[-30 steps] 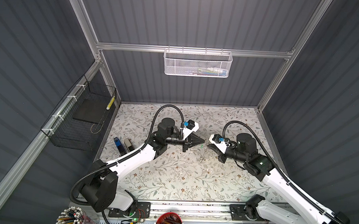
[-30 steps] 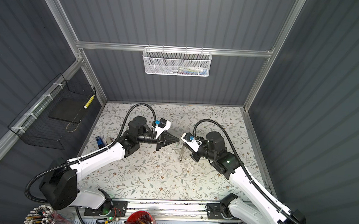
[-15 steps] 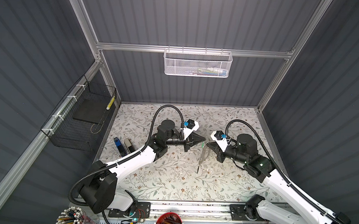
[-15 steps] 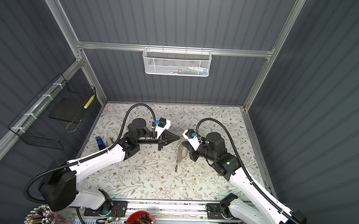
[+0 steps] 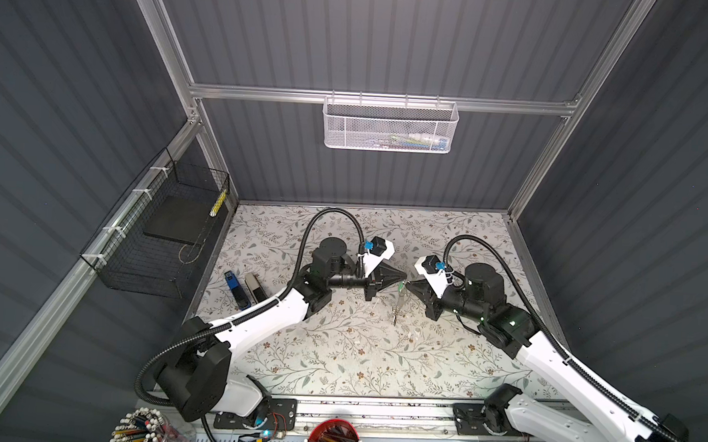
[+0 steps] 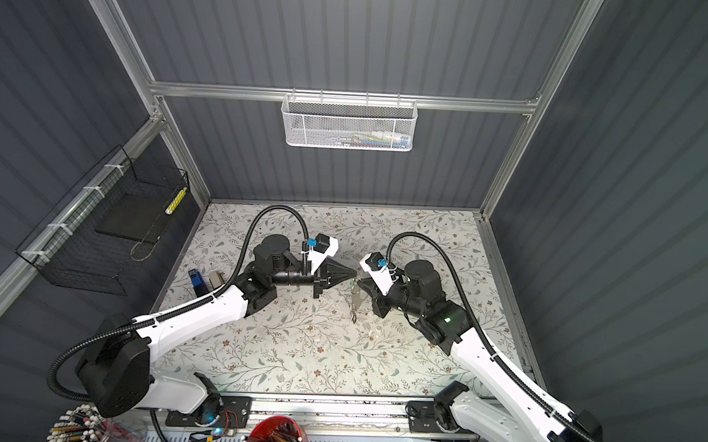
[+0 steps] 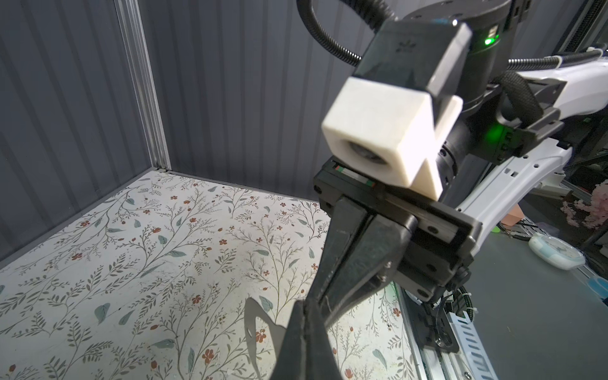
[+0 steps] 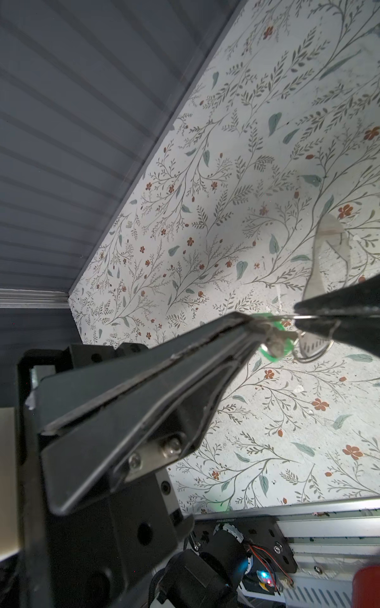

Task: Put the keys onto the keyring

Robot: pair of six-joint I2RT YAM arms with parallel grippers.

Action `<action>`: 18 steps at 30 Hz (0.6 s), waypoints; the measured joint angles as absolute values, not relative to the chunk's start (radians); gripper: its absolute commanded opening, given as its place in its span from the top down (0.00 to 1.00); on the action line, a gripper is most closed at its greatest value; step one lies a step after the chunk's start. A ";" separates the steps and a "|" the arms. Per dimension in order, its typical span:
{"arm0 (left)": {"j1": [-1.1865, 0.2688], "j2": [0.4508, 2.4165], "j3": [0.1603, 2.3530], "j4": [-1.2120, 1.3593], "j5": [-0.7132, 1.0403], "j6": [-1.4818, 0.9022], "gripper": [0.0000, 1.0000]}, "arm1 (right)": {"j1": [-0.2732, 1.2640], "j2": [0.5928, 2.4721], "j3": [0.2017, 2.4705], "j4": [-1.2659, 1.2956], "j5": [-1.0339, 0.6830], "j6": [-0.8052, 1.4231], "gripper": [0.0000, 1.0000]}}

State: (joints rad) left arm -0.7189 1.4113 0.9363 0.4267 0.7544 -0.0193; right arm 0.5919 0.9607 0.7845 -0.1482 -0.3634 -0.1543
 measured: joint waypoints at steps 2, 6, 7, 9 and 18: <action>-0.727 1.411 0.937 0.407 0.754 -0.007 1.00 | 0.592 0.962 0.791 -0.149 -0.366 -0.151 1.00; -0.741 1.411 0.942 0.361 0.744 0.023 1.00 | 0.592 0.964 0.801 -0.154 -0.366 -0.141 1.00; -0.741 1.411 0.943 0.355 0.740 0.027 1.00 | 0.592 0.964 0.801 -0.154 -0.366 -0.138 1.00; -0.746 1.411 0.943 0.351 0.731 0.034 1.00 | 0.591 0.965 0.802 -0.157 -0.366 -0.134 1.00; -0.747 1.390 0.943 0.355 0.696 0.038 1.00 | 0.592 0.975 0.805 -0.176 -0.379 -0.116 1.00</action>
